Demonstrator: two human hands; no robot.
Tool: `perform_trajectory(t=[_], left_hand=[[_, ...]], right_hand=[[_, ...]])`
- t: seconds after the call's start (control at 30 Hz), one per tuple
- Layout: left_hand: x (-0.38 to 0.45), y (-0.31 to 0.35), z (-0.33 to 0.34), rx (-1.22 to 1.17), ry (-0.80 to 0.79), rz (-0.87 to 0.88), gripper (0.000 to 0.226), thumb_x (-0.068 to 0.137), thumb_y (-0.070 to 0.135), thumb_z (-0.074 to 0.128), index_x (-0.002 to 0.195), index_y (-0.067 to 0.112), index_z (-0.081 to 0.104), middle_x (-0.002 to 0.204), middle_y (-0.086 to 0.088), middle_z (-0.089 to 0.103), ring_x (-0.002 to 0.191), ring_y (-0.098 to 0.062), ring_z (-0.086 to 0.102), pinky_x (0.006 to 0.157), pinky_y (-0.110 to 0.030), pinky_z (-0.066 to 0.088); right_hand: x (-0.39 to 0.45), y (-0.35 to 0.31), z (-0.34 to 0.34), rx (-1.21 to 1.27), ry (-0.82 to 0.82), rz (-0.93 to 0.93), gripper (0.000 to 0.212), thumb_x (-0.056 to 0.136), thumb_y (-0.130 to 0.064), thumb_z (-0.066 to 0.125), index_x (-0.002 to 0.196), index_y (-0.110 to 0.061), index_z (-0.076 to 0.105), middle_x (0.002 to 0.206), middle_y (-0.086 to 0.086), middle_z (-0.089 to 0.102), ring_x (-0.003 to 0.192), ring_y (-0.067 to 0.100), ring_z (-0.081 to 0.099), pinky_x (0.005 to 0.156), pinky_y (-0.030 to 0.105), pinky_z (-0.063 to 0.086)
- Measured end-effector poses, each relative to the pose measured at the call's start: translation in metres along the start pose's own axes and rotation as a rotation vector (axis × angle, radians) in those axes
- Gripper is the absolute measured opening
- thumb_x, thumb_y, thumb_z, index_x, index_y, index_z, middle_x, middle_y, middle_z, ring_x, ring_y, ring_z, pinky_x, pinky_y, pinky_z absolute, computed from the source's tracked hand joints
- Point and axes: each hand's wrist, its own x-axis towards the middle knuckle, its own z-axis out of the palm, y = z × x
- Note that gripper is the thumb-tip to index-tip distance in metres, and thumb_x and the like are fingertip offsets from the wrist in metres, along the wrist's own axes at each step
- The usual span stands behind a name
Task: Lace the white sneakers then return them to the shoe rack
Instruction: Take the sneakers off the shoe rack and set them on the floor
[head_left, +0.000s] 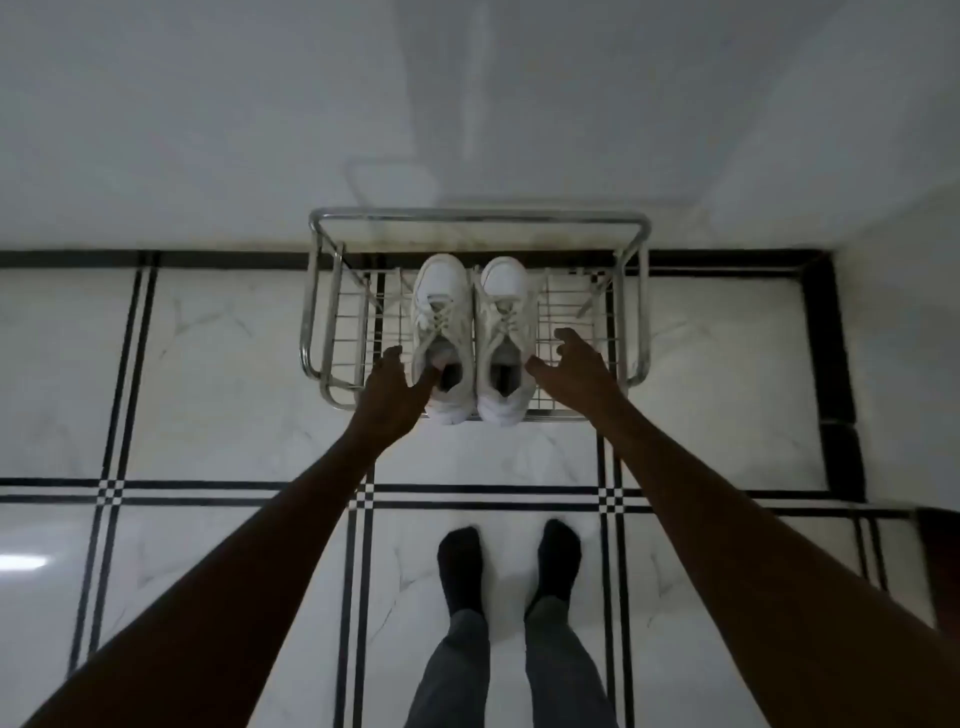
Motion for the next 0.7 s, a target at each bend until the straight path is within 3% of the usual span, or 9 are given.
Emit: perform_trajectory(t=[0.07, 0.17, 0.23, 0.4, 0.57, 0.7], left_hand=[[0.016, -0.009, 0.015, -0.135, -0.027, -0.072, 0.058, 0.095, 0.042, 0.065, 0.137, 0.005, 0.048, 0.127, -0.012, 0.056, 0.105, -0.035, 0.068, 0.07, -0.046, 0.063], [0.032, -0.022, 0.031, -0.31, -0.065, -0.176, 0.056, 0.096, 0.026, 0.064, 0.144, 0.008, 0.042, 0.127, -0.013, 0.057, 0.104, -0.034, 0.068, 0.051, -0.027, 0.061], [0.038, -0.029, 0.035, -0.388, -0.084, -0.226, 0.057, 0.097, 0.023, 0.062, 0.148, 0.012, 0.038, 0.129, -0.014, 0.058, 0.107, -0.034, 0.067, 0.054, -0.028, 0.062], [0.046, -0.027, 0.028, -0.478, -0.168, -0.297, 0.057, 0.098, 0.017, 0.062, 0.148, 0.017, 0.036, 0.133, -0.016, 0.056, 0.099, -0.026, 0.066, 0.079, -0.054, 0.063], [0.014, -0.029, 0.032, -0.521, -0.147, -0.198, 0.048, 0.101, 0.016, 0.058, 0.145, 0.017, 0.04, 0.131, -0.011, 0.055, 0.098, -0.02, 0.065, 0.072, -0.046, 0.065], [-0.049, -0.06, 0.05, -0.574, -0.088, -0.121, 0.056, 0.098, 0.009, 0.058, 0.148, 0.025, 0.037, 0.131, -0.003, 0.054, 0.11, -0.024, 0.066, 0.076, -0.046, 0.064]], right_hand=[[0.02, 0.013, 0.015, 0.056, -0.05, 0.062, 0.088, 0.083, -0.046, 0.068, 0.152, -0.008, 0.029, 0.148, 0.019, 0.048, 0.126, 0.037, 0.057, 0.101, 0.046, 0.052], [0.039, 0.036, 0.035, 0.123, -0.125, 0.119, 0.092, 0.077, -0.048, 0.068, 0.152, -0.014, 0.027, 0.144, 0.015, 0.053, 0.123, 0.035, 0.059, 0.092, 0.052, 0.057], [0.042, 0.039, 0.044, 0.159, -0.11, 0.127, 0.086, 0.079, -0.045, 0.067, 0.151, -0.016, 0.03, 0.14, 0.015, 0.057, 0.12, 0.035, 0.061, 0.091, 0.052, 0.058], [0.048, 0.031, 0.044, 0.068, -0.053, 0.013, 0.06, 0.091, -0.029, 0.062, 0.144, -0.012, 0.041, 0.133, 0.017, 0.061, 0.118, 0.035, 0.061, 0.097, 0.05, 0.053], [0.017, 0.039, 0.044, 0.14, -0.05, 0.003, 0.053, 0.091, -0.025, 0.063, 0.141, -0.019, 0.045, 0.127, 0.015, 0.062, 0.108, 0.036, 0.066, 0.075, 0.052, 0.062], [-0.044, 0.063, 0.06, 0.202, -0.001, -0.061, 0.062, 0.094, -0.02, 0.064, 0.149, -0.021, 0.037, 0.129, 0.005, 0.061, 0.112, 0.025, 0.063, 0.081, 0.035, 0.059]])
